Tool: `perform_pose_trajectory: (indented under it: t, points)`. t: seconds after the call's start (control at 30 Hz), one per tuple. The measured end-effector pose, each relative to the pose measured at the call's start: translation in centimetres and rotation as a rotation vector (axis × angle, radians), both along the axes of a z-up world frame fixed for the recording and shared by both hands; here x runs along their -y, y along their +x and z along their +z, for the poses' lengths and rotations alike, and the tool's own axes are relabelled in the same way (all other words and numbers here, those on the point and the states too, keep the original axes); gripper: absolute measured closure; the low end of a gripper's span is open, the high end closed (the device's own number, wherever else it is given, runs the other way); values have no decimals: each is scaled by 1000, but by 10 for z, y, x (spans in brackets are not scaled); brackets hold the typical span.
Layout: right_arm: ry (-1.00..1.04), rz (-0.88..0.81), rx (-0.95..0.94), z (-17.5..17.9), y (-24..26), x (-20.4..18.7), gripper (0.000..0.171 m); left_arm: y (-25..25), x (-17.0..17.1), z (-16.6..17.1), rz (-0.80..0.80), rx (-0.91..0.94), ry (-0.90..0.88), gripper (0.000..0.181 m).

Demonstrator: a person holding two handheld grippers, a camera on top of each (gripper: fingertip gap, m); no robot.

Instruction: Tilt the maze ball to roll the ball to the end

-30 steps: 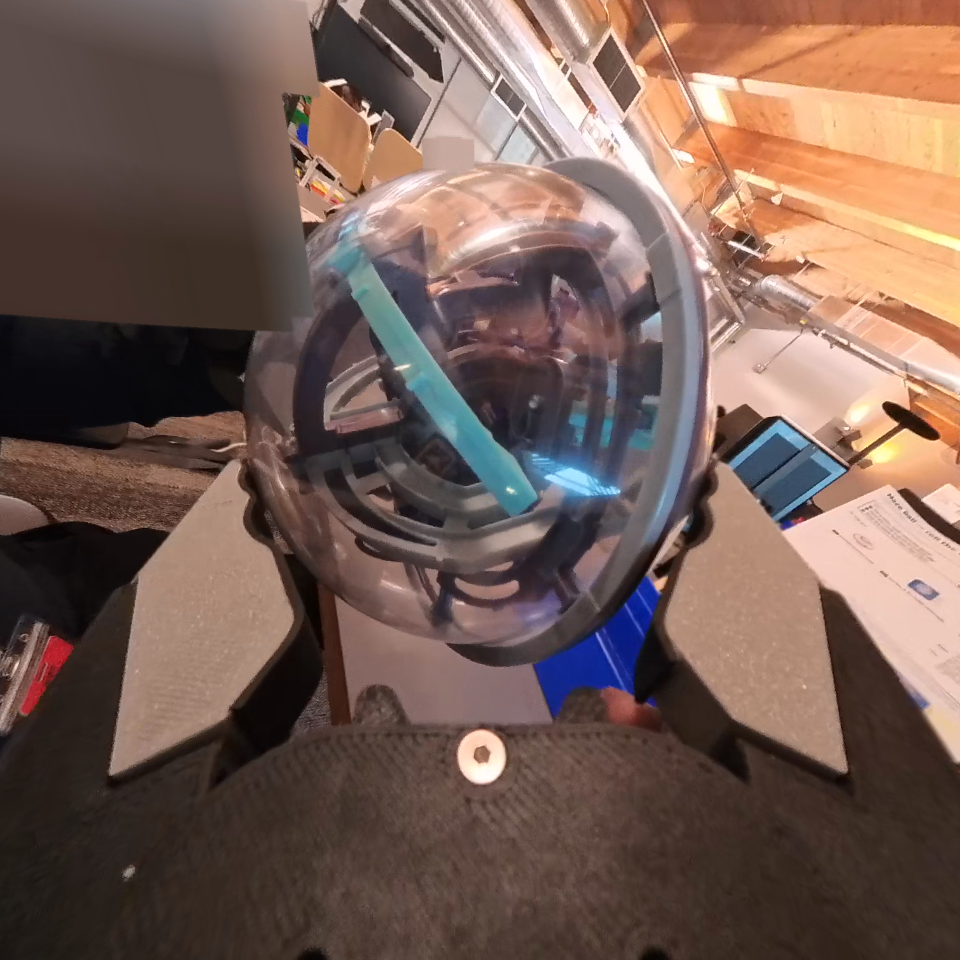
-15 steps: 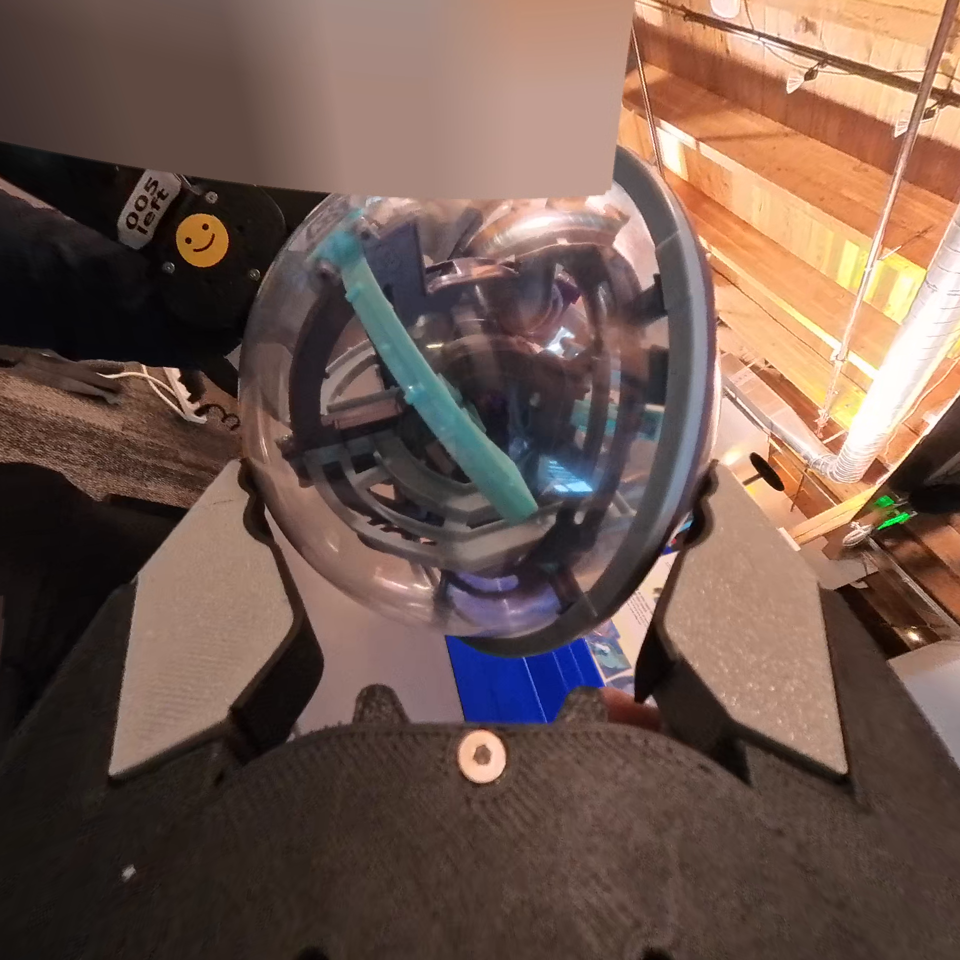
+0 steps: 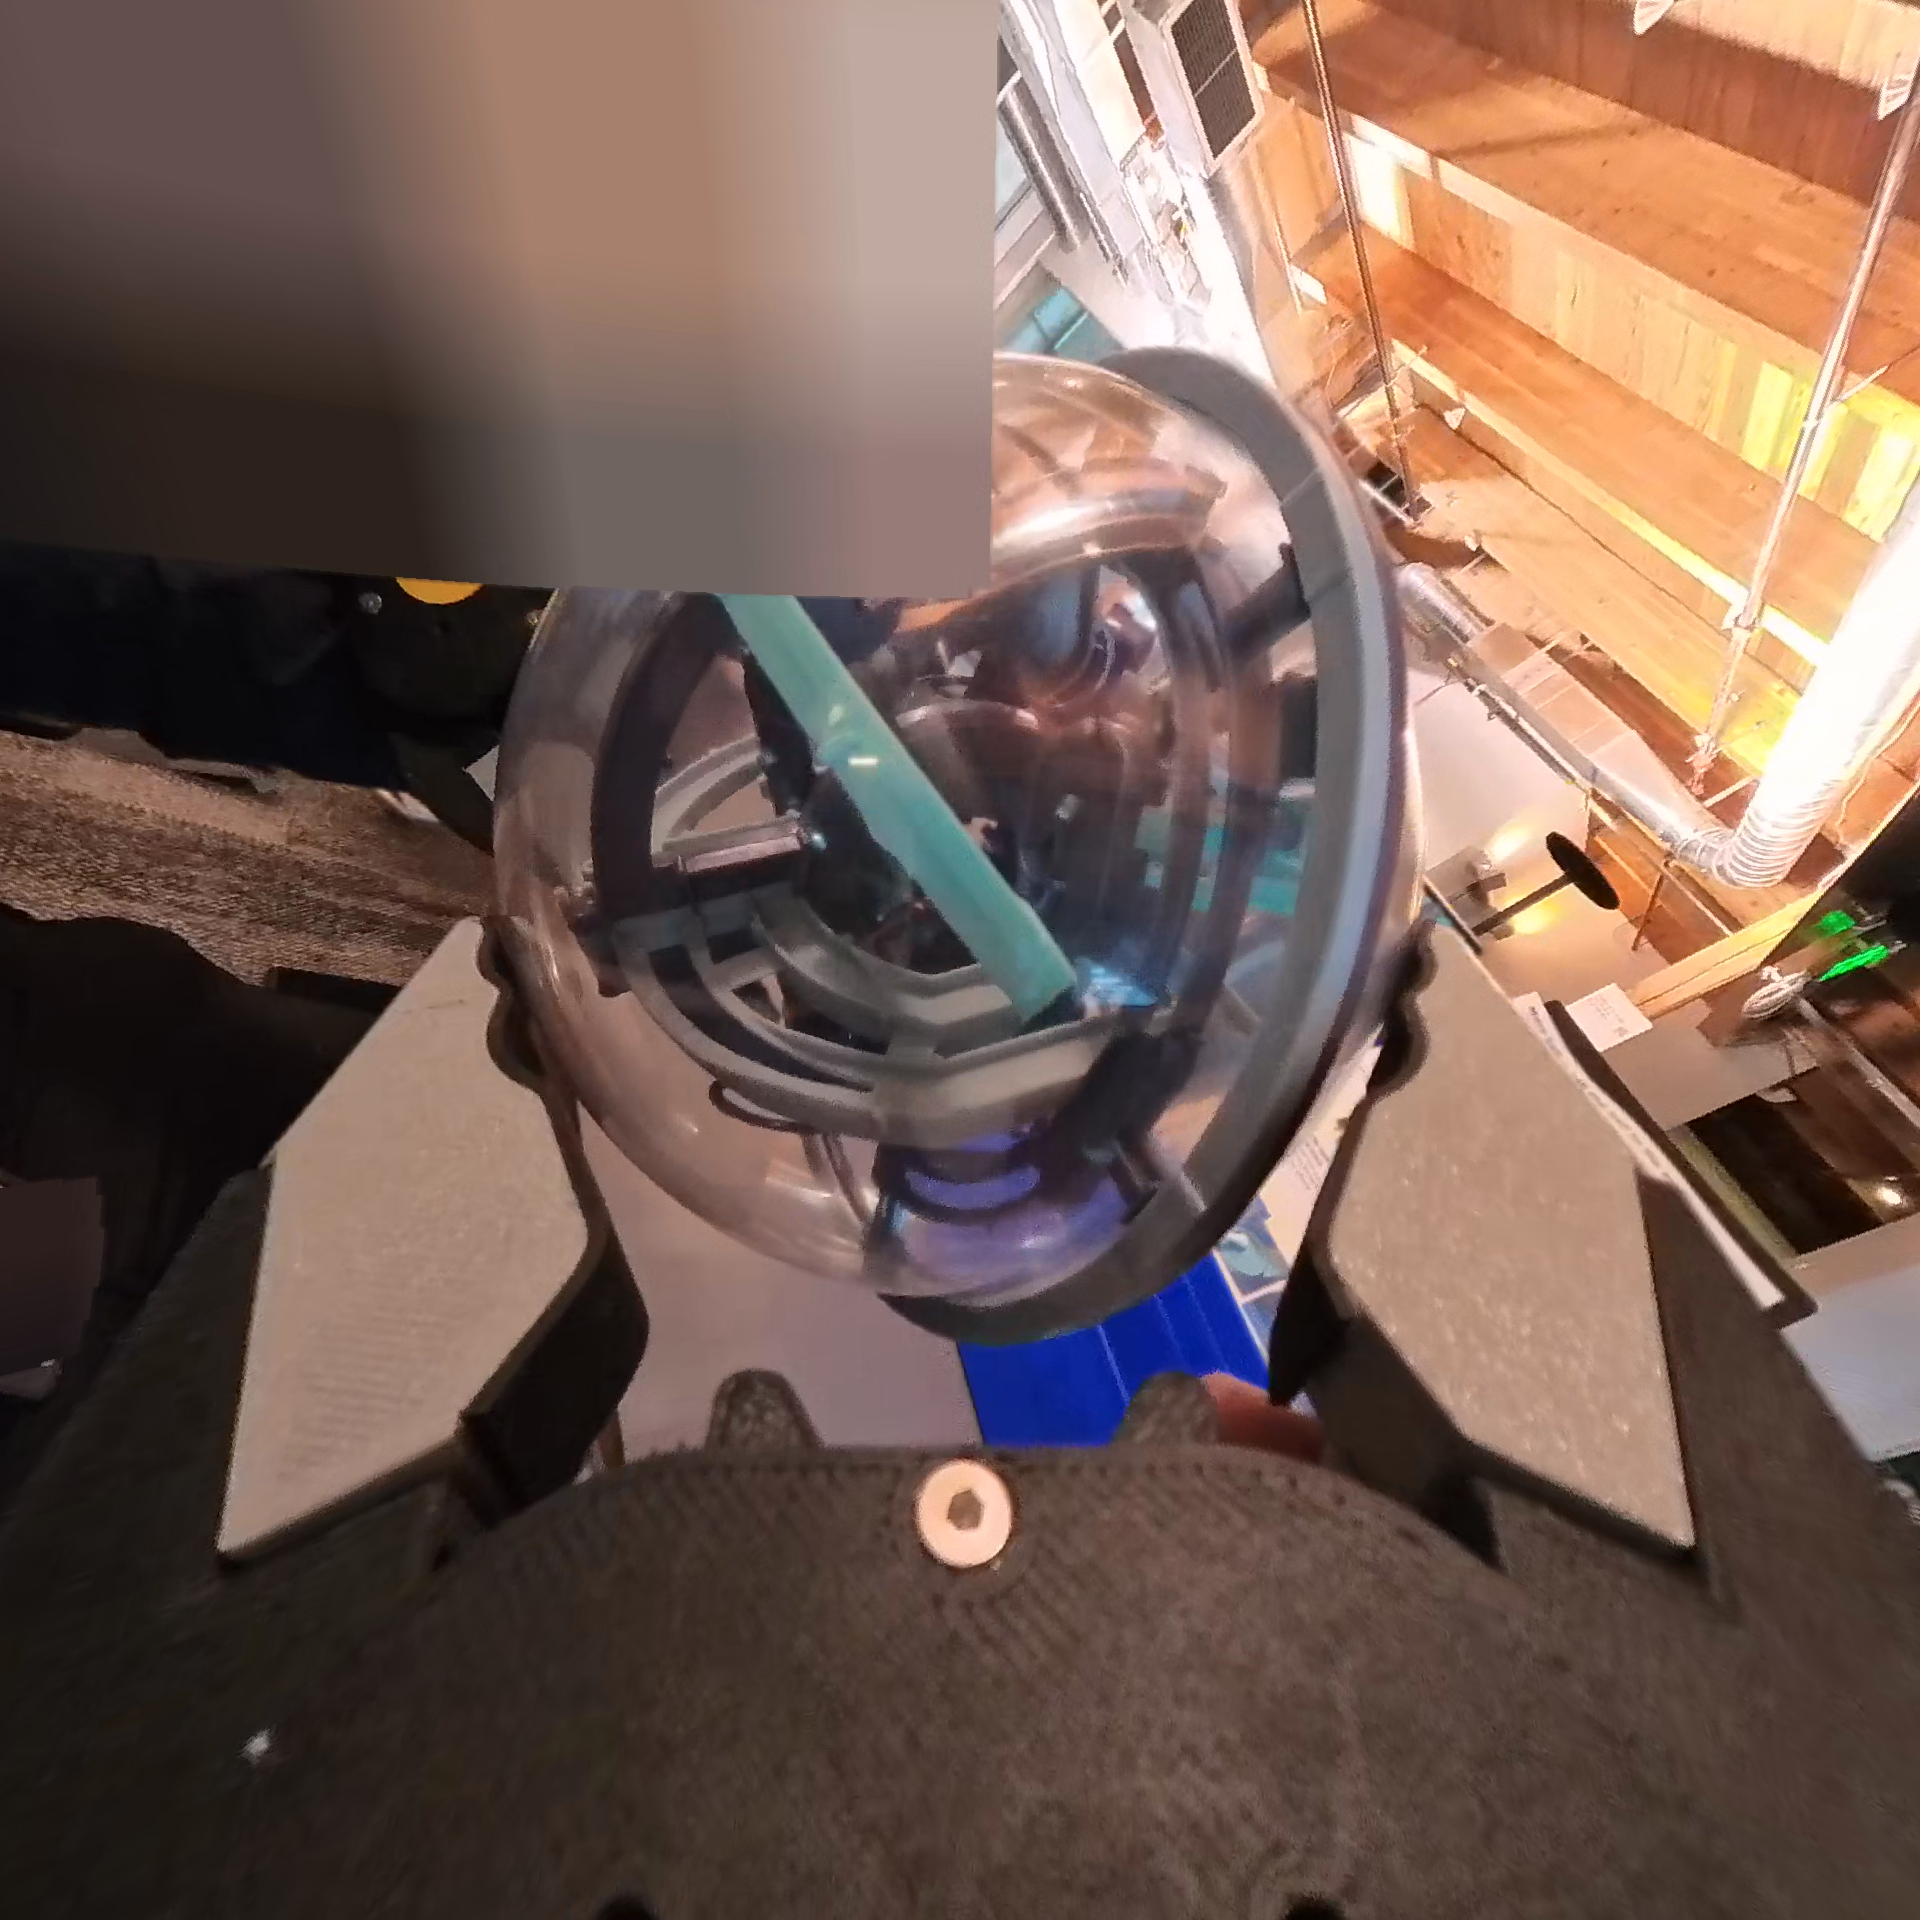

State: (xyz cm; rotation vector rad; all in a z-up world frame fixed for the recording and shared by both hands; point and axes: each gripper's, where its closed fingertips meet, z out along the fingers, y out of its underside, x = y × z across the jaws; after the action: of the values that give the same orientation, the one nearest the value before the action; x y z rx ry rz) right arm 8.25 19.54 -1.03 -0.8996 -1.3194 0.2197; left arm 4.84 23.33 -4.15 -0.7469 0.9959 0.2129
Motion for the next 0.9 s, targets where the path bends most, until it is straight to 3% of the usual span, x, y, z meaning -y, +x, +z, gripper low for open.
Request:
perform_pose_trajectory:
  t: [0.03, 0.9]
  points:
    - [-6, -2, 2, 0, 1, 0, 15, 1, 0, -1, -6, 4, -10, 82]
    - [-108, -2, 14, -7, 8, -9, 20, 7, -4, -10, -28, 4, -85, 83]
